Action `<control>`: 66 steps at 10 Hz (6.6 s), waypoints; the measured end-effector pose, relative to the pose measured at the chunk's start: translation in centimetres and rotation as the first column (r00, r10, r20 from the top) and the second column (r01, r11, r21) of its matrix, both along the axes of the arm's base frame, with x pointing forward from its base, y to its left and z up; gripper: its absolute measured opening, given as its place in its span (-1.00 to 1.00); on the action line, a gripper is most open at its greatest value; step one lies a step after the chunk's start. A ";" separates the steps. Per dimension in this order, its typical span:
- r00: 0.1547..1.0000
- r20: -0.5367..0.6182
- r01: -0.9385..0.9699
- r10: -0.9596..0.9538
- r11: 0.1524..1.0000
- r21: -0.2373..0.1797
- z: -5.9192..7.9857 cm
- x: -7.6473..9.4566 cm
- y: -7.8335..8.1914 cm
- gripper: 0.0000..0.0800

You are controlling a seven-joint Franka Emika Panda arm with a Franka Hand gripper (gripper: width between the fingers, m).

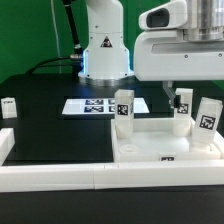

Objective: Assemble square table

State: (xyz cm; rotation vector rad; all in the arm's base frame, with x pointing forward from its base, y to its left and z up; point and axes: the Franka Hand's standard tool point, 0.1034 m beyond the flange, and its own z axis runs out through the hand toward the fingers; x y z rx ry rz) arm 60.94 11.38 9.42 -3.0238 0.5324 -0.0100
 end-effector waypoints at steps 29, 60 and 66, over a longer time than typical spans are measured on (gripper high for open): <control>0.980 0.063 0.193 -0.189 0.979 -0.060 -1.0 1.5 1.2 0.62; 0.983 0.122 0.144 -0.138 0.989 -0.042 -1.1 2.4 0.7 0.62; 0.943 0.125 0.312 -0.308 0.950 -0.017 -1.1 2.6 0.0 -0.27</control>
Offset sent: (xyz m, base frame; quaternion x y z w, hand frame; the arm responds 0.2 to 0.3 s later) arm 0.0000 0.0000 0.0000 0.0000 0.0000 0.0650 0.9979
